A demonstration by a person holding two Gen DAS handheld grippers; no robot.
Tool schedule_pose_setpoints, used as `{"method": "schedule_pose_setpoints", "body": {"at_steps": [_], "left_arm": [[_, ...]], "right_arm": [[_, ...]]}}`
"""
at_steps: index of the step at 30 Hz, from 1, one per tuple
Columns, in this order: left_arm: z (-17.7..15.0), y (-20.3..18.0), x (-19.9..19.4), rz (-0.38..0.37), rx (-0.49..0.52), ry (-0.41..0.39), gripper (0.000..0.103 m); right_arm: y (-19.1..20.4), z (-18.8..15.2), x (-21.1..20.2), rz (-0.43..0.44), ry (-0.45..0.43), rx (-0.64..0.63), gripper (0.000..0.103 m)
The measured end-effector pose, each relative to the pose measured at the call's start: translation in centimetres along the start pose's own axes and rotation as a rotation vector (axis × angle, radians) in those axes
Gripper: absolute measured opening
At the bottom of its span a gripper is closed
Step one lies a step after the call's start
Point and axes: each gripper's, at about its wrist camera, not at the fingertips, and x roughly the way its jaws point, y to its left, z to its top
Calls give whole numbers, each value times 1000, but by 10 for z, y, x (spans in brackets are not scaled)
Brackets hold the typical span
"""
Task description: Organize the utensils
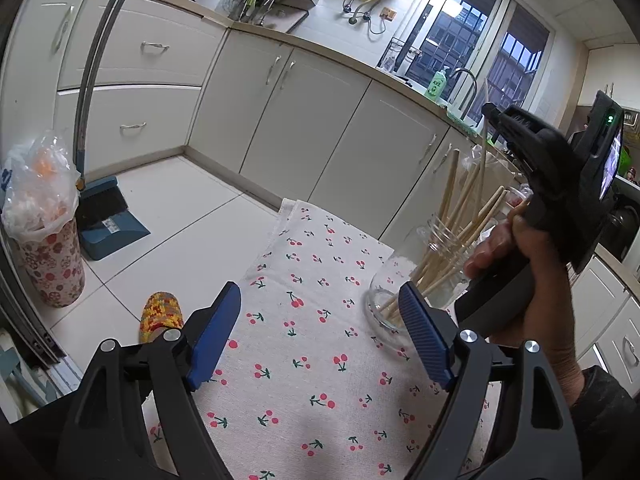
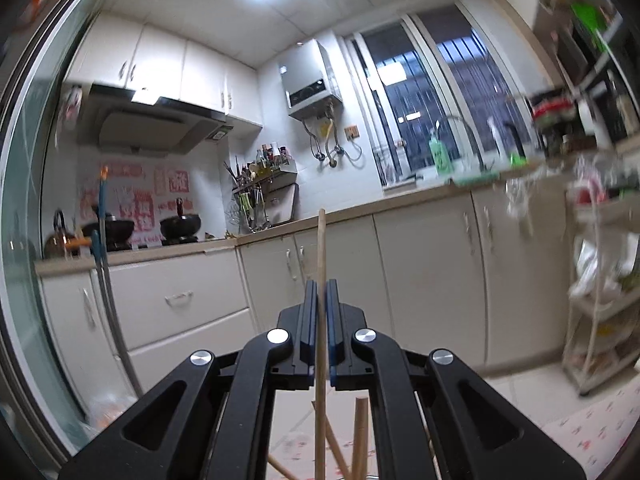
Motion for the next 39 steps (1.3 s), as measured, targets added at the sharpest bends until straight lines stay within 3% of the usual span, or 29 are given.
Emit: {"method": "schedule_pose_setpoints", "body": {"at_steps": [4,15,24,27,29,32,36,39], "left_arm": [[0,-1,0,-2,-2,4,78],[0,0,2,-8,-10,11,78],[0,1,3,-7,-12,13,78],[-1,1,3,-4,-11,13,78],[-1,1,3,-2,-11,13,79],[-1,1,3,0,-11,14,79],[-1,1,3,5,-11,16,80],[-1,1,3,10,-12,17,80]], "right_arm": [[3,-8,1,-21,-9,-41,5],[11,-30,3,-47,107,-58,5],[15,-35,-16,-49,112,-70,6],[16,-35,-22,-51,128,-72,10],[15,-36,-26,-55,143,-71,20],[17,-36,-37,-40,158,-73,22],[22,-24,-54,-14,131,-90,26],[26,-4,-66,5,92,-97,38]]}}
